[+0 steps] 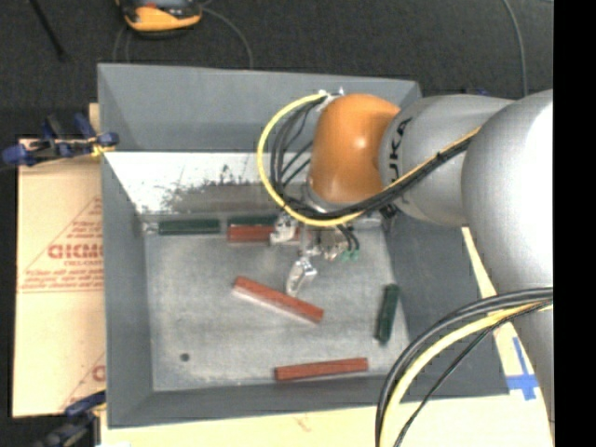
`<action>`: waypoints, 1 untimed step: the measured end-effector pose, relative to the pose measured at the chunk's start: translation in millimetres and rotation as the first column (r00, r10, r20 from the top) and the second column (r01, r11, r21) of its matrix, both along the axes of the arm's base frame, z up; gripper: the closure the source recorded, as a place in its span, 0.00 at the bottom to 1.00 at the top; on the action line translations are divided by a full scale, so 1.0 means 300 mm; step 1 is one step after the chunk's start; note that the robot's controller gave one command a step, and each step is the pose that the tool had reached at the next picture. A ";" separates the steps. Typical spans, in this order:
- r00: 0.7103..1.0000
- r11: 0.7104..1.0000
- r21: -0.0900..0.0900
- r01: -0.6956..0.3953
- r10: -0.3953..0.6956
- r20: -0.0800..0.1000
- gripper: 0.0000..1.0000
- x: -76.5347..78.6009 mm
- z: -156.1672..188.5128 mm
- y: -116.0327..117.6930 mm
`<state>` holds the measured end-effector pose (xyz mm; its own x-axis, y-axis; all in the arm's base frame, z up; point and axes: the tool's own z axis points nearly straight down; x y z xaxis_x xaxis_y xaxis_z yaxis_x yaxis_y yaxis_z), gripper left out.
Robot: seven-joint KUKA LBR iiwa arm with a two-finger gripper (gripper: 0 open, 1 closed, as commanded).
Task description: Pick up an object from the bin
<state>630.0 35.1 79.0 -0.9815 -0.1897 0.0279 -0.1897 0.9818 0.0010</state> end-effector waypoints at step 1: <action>0.997 0.998 0.002 -0.065 0.065 0.030 0.00 -0.088 0.014 0.020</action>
Offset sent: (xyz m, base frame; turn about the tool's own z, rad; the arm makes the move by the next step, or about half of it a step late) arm -0.0382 0.0435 -0.0090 -0.1696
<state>603.7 41.0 83.3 -0.9674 -0.2533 -0.0022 -0.2533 0.9674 -0.0029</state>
